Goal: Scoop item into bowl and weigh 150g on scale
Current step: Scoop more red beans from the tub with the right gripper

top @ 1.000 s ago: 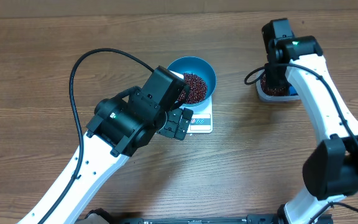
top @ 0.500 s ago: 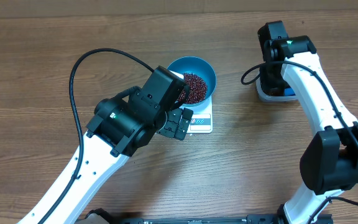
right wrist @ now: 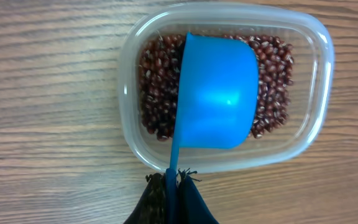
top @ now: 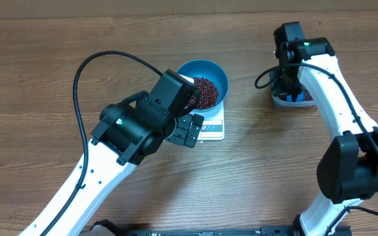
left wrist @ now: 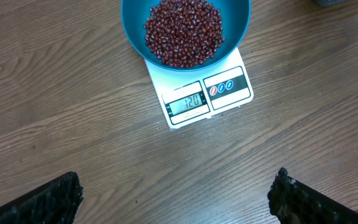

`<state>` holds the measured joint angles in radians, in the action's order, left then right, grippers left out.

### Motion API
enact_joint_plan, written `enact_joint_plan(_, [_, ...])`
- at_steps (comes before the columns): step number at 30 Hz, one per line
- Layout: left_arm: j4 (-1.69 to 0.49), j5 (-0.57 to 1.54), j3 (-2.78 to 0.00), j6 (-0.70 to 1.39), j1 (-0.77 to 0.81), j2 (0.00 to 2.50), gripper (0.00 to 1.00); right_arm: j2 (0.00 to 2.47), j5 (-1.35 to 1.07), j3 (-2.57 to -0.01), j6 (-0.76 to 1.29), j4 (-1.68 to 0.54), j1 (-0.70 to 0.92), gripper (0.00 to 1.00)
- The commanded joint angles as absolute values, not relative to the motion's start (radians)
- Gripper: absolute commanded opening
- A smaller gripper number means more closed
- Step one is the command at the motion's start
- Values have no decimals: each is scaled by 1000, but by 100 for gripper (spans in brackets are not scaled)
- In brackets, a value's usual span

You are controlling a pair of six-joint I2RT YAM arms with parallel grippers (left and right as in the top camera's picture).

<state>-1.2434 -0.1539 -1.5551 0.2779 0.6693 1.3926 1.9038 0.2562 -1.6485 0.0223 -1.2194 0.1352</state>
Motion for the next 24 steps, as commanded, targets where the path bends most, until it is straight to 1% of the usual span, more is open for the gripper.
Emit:
enact_joint_plan(1, [-1245,-160,-1575,258,667,1394,100,1863,142,-1685,6,-1198,105,4])
enact_joint_plan(5, [-1245,-160,-1575,258,667,1394,100,1863,88,-1684,-5,-1200,68,4])
enact_joint_plan(11, [-1245,-160,-1575,258,667,1394,100,1863,-56,-1684,-11,-1201,-25,4])
enact_joint_plan(16, [-1245,-160,-1575,258,667,1394,100,1863,-239,-1684,-102,-1214,-107,4])
enact_joint_plan(21, [-1245,-160,-1575,258,667,1394,100,1863,-281,-1683,-111,-1222,-162,4])
enact_joint_plan(24, [-1245,-160,-1575,258,667,1394,100,1863,-346,-1682,-159,-1241,-194,4])
